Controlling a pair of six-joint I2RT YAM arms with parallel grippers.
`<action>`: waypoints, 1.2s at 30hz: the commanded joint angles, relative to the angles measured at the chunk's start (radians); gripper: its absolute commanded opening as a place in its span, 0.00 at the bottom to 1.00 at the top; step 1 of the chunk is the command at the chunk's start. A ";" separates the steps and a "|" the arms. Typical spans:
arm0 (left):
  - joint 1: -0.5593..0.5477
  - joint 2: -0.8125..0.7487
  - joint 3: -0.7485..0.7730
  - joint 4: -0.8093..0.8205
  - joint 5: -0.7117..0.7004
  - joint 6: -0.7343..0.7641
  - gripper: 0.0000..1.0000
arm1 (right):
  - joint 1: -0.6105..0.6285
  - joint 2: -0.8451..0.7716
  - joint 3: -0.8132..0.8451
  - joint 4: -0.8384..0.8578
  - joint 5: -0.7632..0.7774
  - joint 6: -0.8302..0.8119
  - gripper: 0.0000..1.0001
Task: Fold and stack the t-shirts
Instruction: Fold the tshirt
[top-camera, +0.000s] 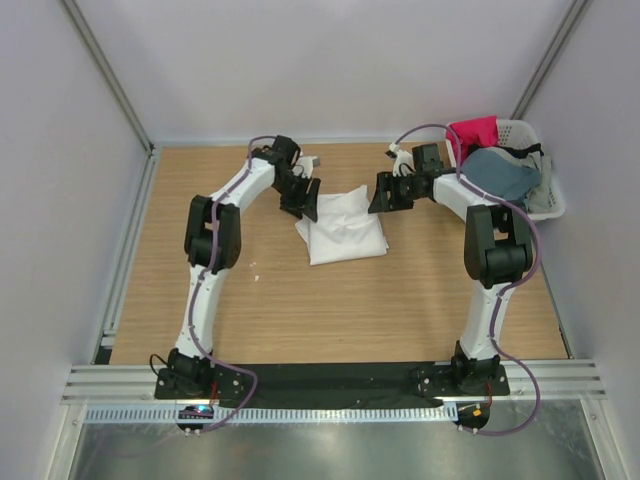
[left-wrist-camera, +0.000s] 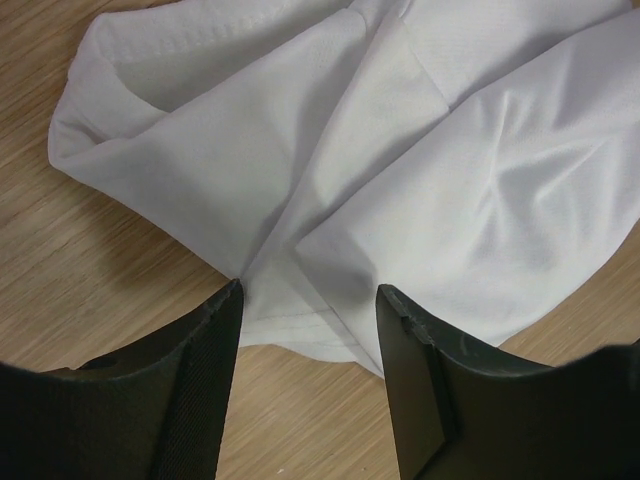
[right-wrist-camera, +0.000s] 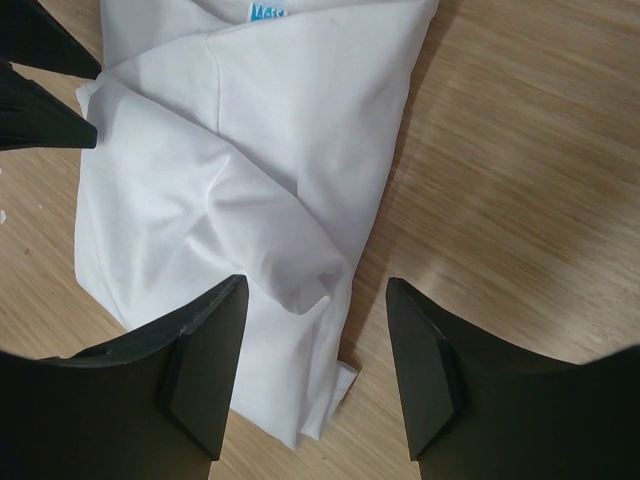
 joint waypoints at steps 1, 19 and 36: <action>-0.015 0.003 0.042 0.002 0.002 0.023 0.57 | 0.001 -0.008 -0.015 -0.003 -0.027 -0.020 0.63; -0.043 -0.109 0.030 0.016 -0.300 0.017 0.59 | 0.000 0.009 0.002 0.008 -0.037 -0.014 0.59; -0.098 -0.070 0.021 0.008 -0.195 0.020 0.50 | 0.001 0.009 -0.009 0.031 -0.034 -0.006 0.58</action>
